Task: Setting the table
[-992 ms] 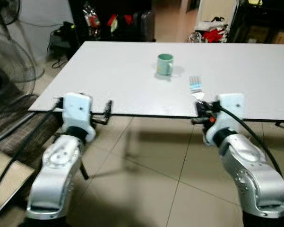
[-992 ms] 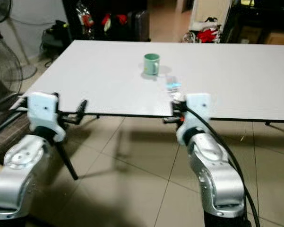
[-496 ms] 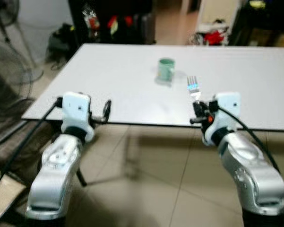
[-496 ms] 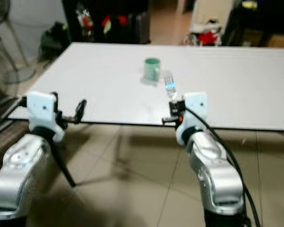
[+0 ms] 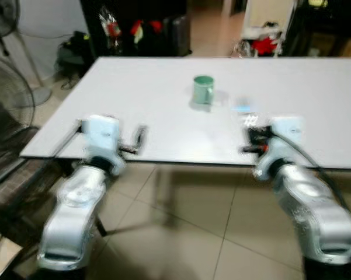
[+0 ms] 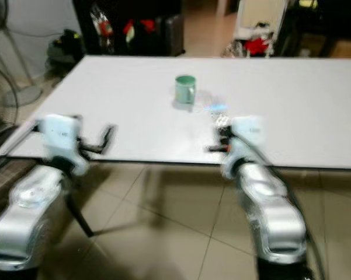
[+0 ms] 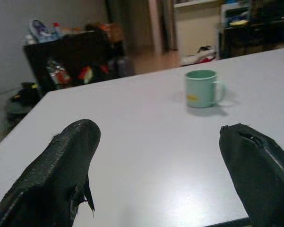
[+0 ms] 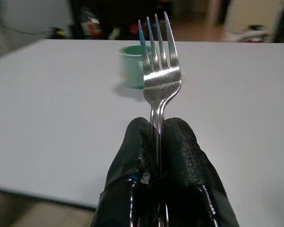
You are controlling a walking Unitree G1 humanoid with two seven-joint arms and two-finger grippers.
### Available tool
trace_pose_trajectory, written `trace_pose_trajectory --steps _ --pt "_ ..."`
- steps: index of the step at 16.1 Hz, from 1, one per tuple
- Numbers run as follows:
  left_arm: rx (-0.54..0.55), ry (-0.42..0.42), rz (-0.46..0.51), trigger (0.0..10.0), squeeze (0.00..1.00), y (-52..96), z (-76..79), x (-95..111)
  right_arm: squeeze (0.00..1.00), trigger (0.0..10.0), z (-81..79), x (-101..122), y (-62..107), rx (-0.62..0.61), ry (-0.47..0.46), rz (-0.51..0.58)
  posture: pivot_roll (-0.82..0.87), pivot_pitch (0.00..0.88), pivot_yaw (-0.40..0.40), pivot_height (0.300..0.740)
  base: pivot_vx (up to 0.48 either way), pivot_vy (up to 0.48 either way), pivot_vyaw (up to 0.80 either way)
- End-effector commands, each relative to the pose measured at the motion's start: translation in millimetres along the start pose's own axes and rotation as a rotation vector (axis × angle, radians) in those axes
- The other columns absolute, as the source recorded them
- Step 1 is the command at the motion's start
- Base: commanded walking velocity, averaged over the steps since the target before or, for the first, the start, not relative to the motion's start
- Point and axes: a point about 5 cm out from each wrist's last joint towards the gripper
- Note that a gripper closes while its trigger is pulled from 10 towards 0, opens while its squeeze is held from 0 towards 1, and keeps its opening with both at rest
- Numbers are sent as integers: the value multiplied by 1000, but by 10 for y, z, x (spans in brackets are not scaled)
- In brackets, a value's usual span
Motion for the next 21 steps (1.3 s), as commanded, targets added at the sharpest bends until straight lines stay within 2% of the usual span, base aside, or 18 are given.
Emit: trace_pose_trajectory --steps 1,11,15,21 --pt "27 -21 -4 10000 0 9 -101 -1 0 10000 -103 22 -13 43 -8 20 -139 0 39 740 289 0 0" --pt "26 -26 0 10000 0 1 -126 -1 0 10000 -134 -3 -49 61 -5 7 -131 0 35 740 292 0 -160" --pt "28 -31 1 10000 0 7 -133 -4 0 10000 -166 -59 -66 108 0 -45 -127 0 32 740 292 0 0" --pt "36 -35 -7 10000 0 49 -145 -28 0 10000 -226 -196 -108 138 -92 -124 -112 0 16 740 293 0 0"
Point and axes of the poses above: a point about 5 cm out from each wrist's last joint towards the gripper, its own y axis pointing back from the gripper into the wrist, its own x axis along the axis of the wrist's last joint, z = x × y, and after that the axes turned 13 degrees about -y, right-handed
